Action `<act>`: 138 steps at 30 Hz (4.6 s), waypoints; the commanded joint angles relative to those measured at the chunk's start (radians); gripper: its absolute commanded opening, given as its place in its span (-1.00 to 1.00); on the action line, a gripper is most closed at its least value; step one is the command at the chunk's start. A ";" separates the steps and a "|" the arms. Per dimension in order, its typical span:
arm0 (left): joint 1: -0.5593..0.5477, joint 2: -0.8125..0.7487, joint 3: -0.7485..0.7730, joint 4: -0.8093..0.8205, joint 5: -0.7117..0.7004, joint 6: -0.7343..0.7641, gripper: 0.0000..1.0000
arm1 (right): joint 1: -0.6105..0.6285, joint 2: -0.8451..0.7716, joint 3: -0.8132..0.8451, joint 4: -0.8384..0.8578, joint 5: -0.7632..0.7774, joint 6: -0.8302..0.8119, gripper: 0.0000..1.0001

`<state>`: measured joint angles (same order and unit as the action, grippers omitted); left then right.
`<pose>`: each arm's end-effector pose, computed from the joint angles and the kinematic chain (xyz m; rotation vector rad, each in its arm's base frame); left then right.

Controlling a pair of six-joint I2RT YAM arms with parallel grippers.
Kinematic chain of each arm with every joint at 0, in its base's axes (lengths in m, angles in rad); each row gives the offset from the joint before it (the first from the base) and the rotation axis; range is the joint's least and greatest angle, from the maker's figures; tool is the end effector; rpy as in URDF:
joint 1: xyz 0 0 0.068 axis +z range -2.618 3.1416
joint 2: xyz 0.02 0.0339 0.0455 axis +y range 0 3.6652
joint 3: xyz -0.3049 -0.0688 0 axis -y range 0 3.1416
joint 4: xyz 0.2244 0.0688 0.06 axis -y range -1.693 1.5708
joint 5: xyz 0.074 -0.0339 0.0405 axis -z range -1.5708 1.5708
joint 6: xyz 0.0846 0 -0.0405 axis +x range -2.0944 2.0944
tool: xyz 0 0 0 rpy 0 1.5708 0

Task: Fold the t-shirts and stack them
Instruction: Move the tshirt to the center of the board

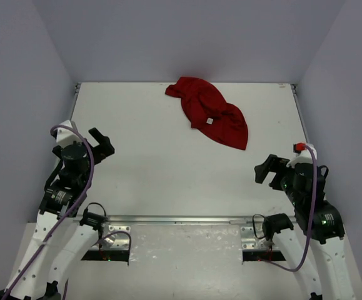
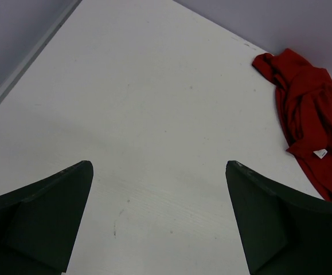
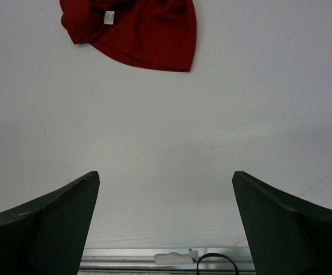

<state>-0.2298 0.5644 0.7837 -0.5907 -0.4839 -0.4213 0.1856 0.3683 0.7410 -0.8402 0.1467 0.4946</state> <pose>0.1132 0.0139 0.3299 -0.4932 1.8327 0.0284 0.0647 -0.0004 0.2898 0.4055 2.0035 0.2777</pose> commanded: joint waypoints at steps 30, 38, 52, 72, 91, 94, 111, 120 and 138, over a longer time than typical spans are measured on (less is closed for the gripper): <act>-0.347 1.844 1.312 0.236 0.195 -0.007 0.14 | -0.003 -0.068 -0.115 0.046 -0.371 0.068 0.98; -0.336 1.873 1.307 0.230 0.218 -0.010 0.37 | -0.003 -0.069 -0.121 0.053 -0.372 0.056 0.98; -0.269 1.302 0.656 0.463 0.133 -0.109 -0.99 | -0.003 -0.063 -0.146 0.079 -0.374 0.065 0.98; -0.410 1.517 1.110 0.117 0.019 0.163 0.63 | -0.002 -0.026 -0.170 0.128 -0.403 0.045 0.98; -0.439 1.915 1.457 0.032 -0.003 0.251 0.15 | -0.003 -0.031 -0.209 0.153 -0.415 0.055 0.98; -0.439 1.910 1.453 0.040 0.013 0.236 0.24 | -0.003 -0.028 -0.212 0.156 -0.418 0.055 0.98; -0.405 1.939 1.448 0.088 0.044 0.216 -0.54 | -0.003 -0.025 -0.210 0.159 -0.424 0.048 0.98; -0.404 1.729 1.315 0.153 0.022 0.196 -0.72 | -0.003 -0.002 -0.223 0.177 -0.436 0.055 0.98; -0.316 1.186 0.745 0.268 -0.012 -0.036 -0.99 | 0.127 0.538 -0.295 0.756 -0.558 0.226 0.98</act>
<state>-0.5995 1.8942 1.6493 -0.3813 -0.4889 -0.3428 0.2321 0.7990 0.3973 -0.2459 -0.4835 0.6899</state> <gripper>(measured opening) 0.021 0.992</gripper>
